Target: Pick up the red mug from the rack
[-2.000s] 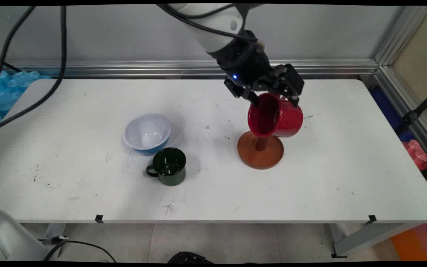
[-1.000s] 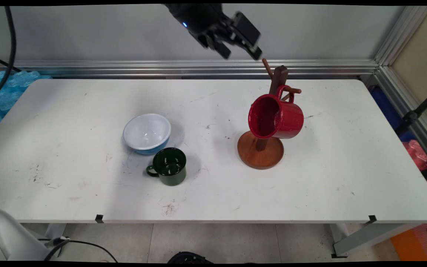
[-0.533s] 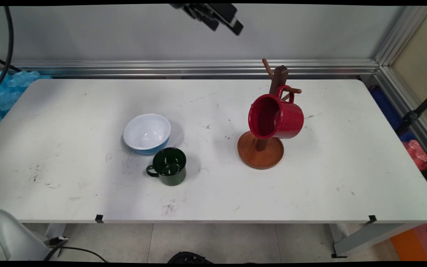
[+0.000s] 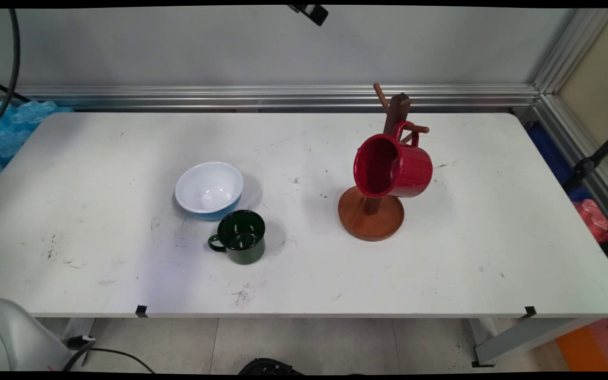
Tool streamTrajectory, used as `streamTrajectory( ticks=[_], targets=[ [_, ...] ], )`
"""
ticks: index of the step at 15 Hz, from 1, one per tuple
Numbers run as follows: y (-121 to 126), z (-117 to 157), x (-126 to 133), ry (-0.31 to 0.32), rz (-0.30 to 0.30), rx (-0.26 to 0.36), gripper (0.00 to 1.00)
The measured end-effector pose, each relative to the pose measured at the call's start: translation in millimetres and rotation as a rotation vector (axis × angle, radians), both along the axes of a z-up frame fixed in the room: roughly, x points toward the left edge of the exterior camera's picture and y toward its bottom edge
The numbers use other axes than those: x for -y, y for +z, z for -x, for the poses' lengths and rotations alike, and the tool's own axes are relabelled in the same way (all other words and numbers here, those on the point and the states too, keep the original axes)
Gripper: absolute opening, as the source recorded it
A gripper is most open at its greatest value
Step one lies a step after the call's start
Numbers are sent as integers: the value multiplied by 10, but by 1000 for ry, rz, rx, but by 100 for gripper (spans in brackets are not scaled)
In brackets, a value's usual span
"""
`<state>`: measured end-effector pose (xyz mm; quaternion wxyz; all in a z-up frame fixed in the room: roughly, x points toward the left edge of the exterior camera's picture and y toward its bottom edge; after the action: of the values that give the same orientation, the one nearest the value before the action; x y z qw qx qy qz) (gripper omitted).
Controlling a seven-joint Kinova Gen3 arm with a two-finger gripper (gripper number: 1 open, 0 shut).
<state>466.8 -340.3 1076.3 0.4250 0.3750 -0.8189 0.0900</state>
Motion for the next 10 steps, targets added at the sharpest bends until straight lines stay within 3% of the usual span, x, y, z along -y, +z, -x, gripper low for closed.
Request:
streamTrajectory(
  ticks=[6,10],
  targets=[
    [43,-118,5,-75,48,-5,100],
    [48,-138,-42,-96,45,-19,100]
  ],
)
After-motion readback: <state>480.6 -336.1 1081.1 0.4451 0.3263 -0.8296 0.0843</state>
